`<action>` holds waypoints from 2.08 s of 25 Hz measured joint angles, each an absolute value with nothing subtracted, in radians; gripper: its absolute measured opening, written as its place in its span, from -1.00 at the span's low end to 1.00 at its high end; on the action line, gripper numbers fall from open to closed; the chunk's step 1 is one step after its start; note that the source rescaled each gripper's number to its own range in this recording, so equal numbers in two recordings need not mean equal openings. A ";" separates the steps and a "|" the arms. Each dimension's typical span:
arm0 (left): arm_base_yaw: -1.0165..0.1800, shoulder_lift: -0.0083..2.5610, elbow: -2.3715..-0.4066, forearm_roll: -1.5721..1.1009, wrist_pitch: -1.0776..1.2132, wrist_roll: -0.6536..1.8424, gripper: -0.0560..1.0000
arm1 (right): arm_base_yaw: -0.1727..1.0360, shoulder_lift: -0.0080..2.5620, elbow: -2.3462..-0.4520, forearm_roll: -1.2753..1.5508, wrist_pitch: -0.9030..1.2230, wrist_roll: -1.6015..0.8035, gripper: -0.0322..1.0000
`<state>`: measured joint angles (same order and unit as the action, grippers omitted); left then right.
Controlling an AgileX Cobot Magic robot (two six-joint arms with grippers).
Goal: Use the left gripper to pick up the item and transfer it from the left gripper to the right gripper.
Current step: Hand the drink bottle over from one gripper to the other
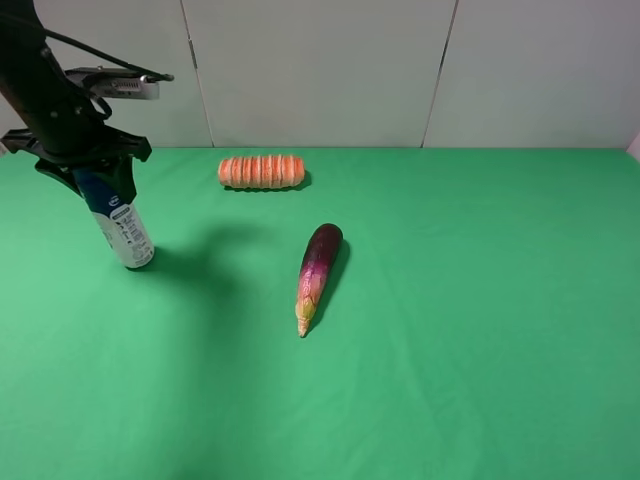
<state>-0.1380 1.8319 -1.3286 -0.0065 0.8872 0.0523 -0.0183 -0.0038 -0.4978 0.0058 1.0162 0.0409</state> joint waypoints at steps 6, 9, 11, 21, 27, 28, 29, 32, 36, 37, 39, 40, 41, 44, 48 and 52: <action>-0.138 1.833 -1.495 -0.008 1.080 0.048 -0.87 | -0.018 -0.004 -0.498 0.006 1.017 0.041 1.00; -0.138 1.833 -1.574 -0.008 1.163 0.043 -0.87 | -0.018 -0.004 -0.498 0.006 1.017 0.041 1.00; -0.138 1.833 -1.621 -0.022 1.167 0.041 -0.87 | -0.018 -0.004 -0.498 0.006 1.017 0.041 1.00; -0.242 1.833 -1.722 -0.057 1.169 0.041 -0.87 | -0.018 -0.004 -0.498 0.006 1.017 0.041 1.00; -0.362 1.833 -1.727 -0.058 1.169 0.013 -0.87 | -0.018 -0.004 -0.498 0.006 1.017 0.041 1.00; -0.381 1.833 -1.727 -0.058 1.169 0.008 -0.87 | -0.018 -0.004 -0.498 0.006 1.017 0.041 1.00; -0.399 1.833 -1.727 -0.058 1.169 0.006 -0.87 | -0.018 -0.004 -0.498 0.006 1.017 0.041 1.00; -0.443 1.833 -1.727 -0.058 1.169 0.000 -0.87 | -0.018 -0.004 -0.498 0.006 1.016 0.041 1.00; -0.506 1.833 -1.727 -0.057 1.169 -0.032 -0.87 | -0.018 -0.004 -0.498 0.006 1.016 0.041 1.00; -0.523 1.833 -1.727 -0.056 1.169 -0.041 -0.87 | -0.018 -0.004 -0.498 0.006 1.016 0.041 1.00; -0.553 1.834 -1.727 -0.055 1.165 -0.054 -0.87 | -0.018 -0.004 -0.498 0.006 1.016 0.041 1.00; -0.572 1.834 -1.727 -0.054 1.165 -0.061 -0.87 | -0.018 -0.004 -0.498 0.006 1.016 0.041 1.00; -0.589 1.834 -1.727 -0.048 1.164 -0.072 -0.87 | -0.018 -0.004 -0.498 0.006 1.016 0.041 1.00; -0.632 1.834 -1.727 -0.027 1.141 -0.097 -0.87 | -0.018 -0.004 -0.498 0.006 1.016 0.041 1.00; -0.683 1.853 -1.727 -0.011 1.105 -0.120 -0.87 | -0.018 -0.004 -0.498 0.006 1.016 0.041 1.00; -0.719 1.896 -1.755 -0.010 1.104 -0.126 -0.87 | -0.018 -0.004 -0.498 0.006 1.016 0.041 1.00</action>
<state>-0.7188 1.8958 -1.7551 -0.0095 1.1036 -0.1258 -0.0183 -0.0038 -0.4978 0.0058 1.0161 0.0409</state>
